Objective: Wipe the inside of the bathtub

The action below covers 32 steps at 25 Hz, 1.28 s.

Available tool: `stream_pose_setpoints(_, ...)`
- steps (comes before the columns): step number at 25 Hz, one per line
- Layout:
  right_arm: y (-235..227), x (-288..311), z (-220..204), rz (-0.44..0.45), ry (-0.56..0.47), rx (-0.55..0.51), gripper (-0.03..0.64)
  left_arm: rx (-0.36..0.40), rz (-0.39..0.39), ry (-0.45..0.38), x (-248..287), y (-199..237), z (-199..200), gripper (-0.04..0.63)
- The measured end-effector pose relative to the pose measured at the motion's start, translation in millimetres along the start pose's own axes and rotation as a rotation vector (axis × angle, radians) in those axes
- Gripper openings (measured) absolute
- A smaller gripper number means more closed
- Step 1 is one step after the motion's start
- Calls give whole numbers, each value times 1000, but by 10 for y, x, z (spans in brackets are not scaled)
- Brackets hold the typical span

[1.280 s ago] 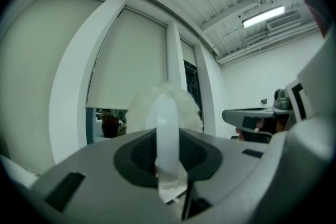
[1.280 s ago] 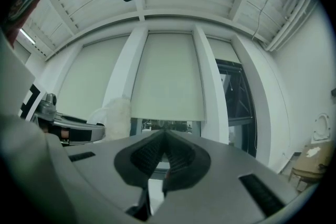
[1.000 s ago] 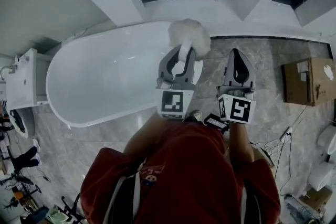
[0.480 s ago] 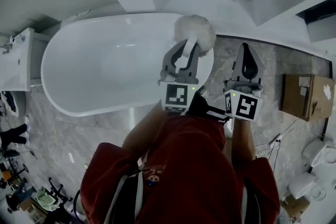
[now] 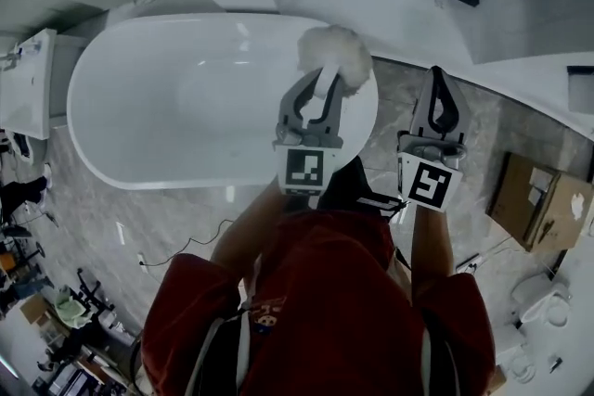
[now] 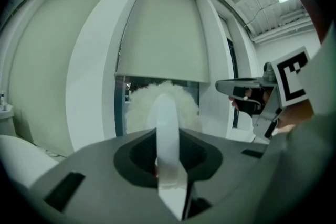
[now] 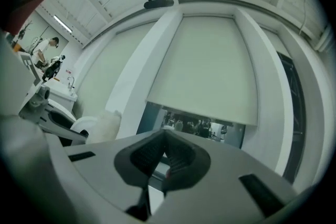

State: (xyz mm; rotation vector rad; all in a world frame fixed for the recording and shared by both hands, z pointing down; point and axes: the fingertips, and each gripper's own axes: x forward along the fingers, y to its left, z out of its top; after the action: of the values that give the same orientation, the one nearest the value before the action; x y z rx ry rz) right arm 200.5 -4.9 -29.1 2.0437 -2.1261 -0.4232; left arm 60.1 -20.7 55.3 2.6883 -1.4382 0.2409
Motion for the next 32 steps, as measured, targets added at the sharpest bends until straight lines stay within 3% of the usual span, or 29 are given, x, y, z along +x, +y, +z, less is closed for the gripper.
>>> stream_pose_setpoints(10, 168, 724, -867, 168, 55, 100, 11, -88, 88, 194, 703, 86, -899, 92)
stream_pose_setpoints(18, 605, 887, -1810, 318, 101, 125, 11, -193, 100, 415, 984, -39, -2282, 93)
stream_pose_setpoints(24, 821, 885, -2303, 370, 113, 122, 11, -268, 153, 461, 1071, -13, -2946, 92)
stream_pose_setpoints(32, 998, 818, -2949, 399, 148, 115, 11, -340, 165, 476, 1435, -52, -3687, 92)
